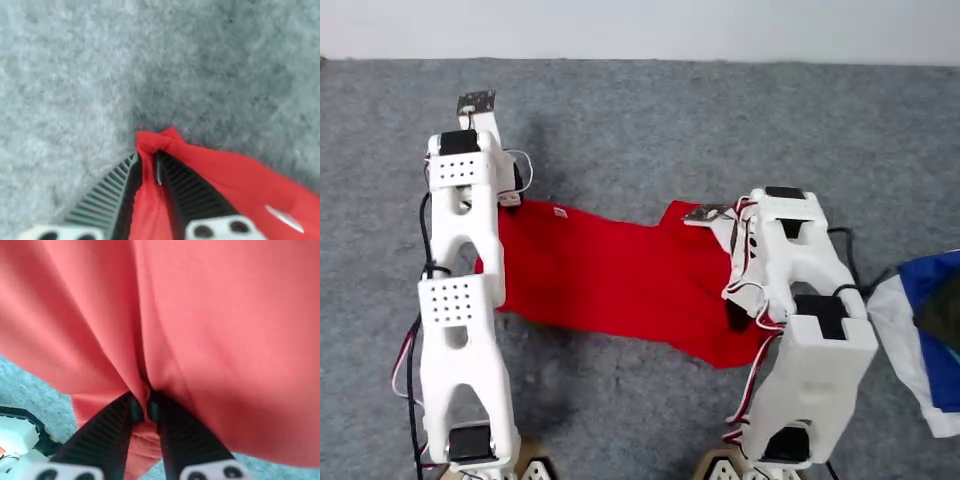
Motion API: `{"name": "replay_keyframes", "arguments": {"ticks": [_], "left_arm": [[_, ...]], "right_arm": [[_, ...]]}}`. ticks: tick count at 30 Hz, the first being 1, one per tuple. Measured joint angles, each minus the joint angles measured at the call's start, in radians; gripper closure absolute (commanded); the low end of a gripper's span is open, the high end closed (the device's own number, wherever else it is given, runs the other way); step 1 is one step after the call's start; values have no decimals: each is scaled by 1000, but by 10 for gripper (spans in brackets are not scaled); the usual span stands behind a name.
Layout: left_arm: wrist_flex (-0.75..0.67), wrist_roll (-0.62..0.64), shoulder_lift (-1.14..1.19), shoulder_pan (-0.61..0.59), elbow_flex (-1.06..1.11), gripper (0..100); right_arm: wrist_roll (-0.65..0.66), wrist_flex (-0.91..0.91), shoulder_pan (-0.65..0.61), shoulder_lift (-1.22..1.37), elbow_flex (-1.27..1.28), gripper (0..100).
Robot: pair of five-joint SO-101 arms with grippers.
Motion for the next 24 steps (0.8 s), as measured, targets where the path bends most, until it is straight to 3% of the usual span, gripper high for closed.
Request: {"name": "replay_keyframes", "arguments": {"ticks": [9, 15, 24], "left_arm": [[110, 0, 101, -11, -302, 855], [112, 0, 28, -26, -279, 848], [112, -69, -230, -60, 74, 851]], "right_arm": [[0, 149, 11, -49, -26, 983], [0, 265, -32, -161, -118, 970], [0, 252, -51, -241, -201, 628]]}}
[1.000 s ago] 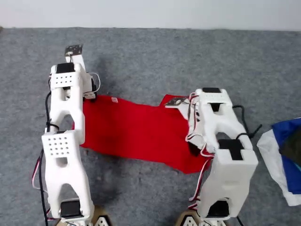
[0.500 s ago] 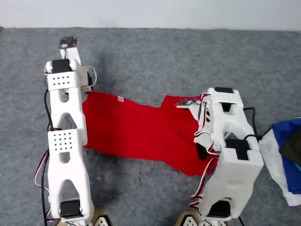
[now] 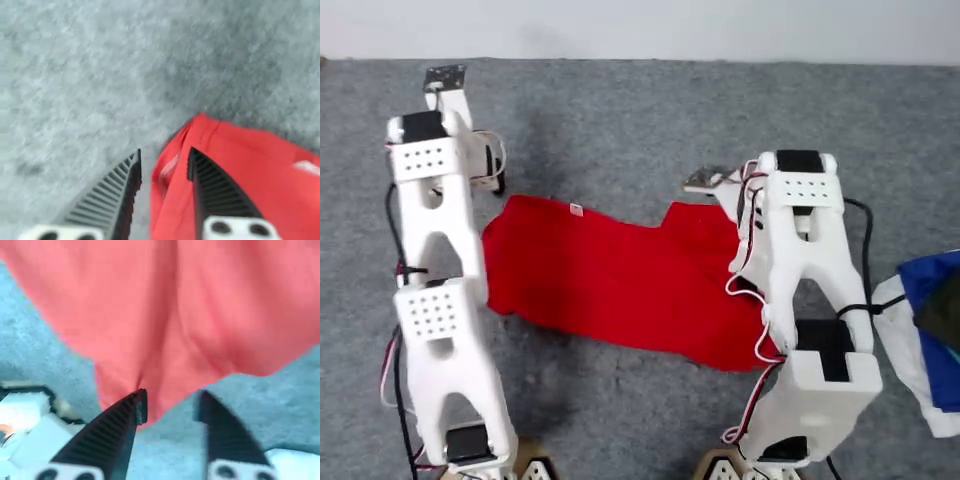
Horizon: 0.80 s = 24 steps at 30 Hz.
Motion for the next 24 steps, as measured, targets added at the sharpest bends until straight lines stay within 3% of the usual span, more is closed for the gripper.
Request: {"name": "replay_keyframes", "arguments": {"ticks": [3, 9, 18, 21, 24], "left_arm": [[0, -57, -144, -28, 175, 852], [0, -167, -474, -74, 509, 852], [0, -276, -825, -80, 919, 852], [0, -285, -839, -91, 988, 852], [0, -285, -841, -100, 1005, 852]], "right_arm": [[38, -6, -2, 0, -66, 557], [89, -49, -5, 80, -232, 548], [94, -104, -25, 494, -565, 558], [94, -52, -26, 647, -717, 656], [94, 14, -44, 766, -878, 842]]}}
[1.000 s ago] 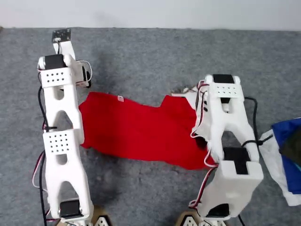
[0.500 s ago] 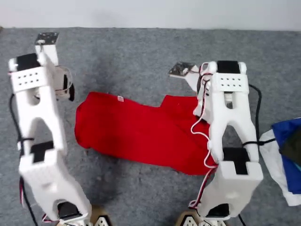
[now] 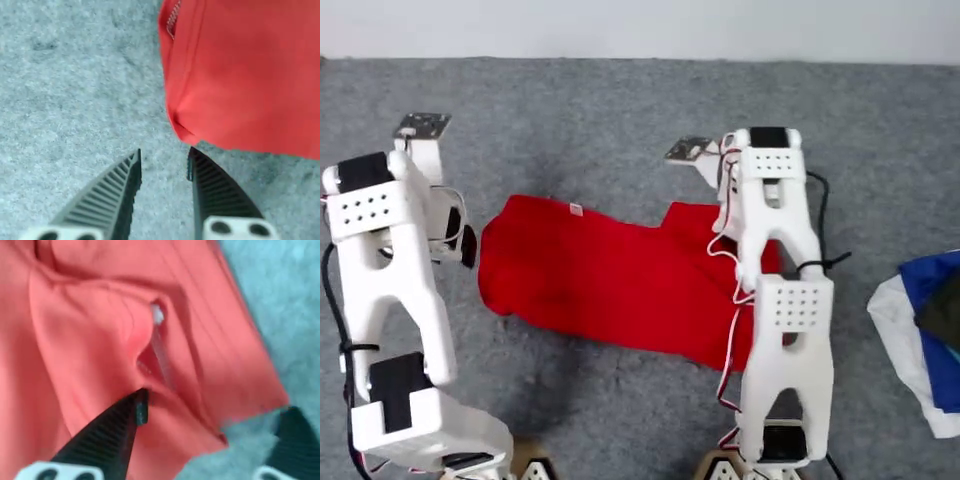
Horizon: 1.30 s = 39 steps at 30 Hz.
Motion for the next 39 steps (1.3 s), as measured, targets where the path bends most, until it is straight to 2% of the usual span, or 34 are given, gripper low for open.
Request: {"name": "replay_keyframes", "arguments": {"ticks": [2, 3, 6, 9, 13, 24, 27, 32, 39], "left_arm": [[0, 0, 0, 5, 5, 852], [0, 0, 0, 5, 8, 852], [0, 0, 0, 2, 8, 852], [0, 0, 0, 2, 8, 852], [0, 0, 0, 2, 8, 852], [0, 0, 0, 2, 83, 852], [0, 0, 0, 2, 91, 852], [0, 0, 0, 2, 91, 852], [0, 0, 0, 2, 91, 852]], "right_arm": [[-2, 8, -8, 54, -103, 968], [-2, 8, -11, 74, -147, 998], [-2, 8, -11, 107, -241, 954], [0, 8, -11, 138, -307, 994], [0, 8, -11, 175, -387, 991], [0, 8, -11, 150, -408, 991], [0, 8, -11, 63, -316, 991], [0, 8, -15, -146, 32, 991], [-2, 8, -144, -470, 505, 991]]}}
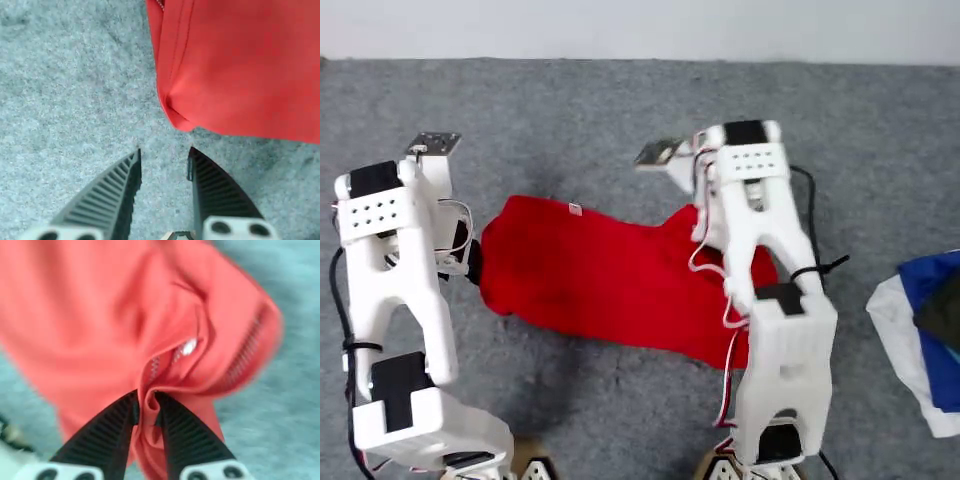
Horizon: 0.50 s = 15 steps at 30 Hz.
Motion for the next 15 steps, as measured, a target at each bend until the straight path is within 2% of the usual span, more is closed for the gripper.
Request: {"name": "replay_keyframes", "arguments": {"ticks": [5, 10, 12, 15], "left_arm": [[0, 0, 0, 0, 0, 852], [0, 0, 0, 0, 0, 852], [0, 0, 0, 0, 0, 852], [0, 0, 0, 0, 0, 852]], "right_arm": [[0, -14, -86, -132, 242, 990], [0, -130, -94, -163, 471, 986], [0, -169, -86, -163, 525, 937], [-49, -176, -69, -163, 534, 805]]}}
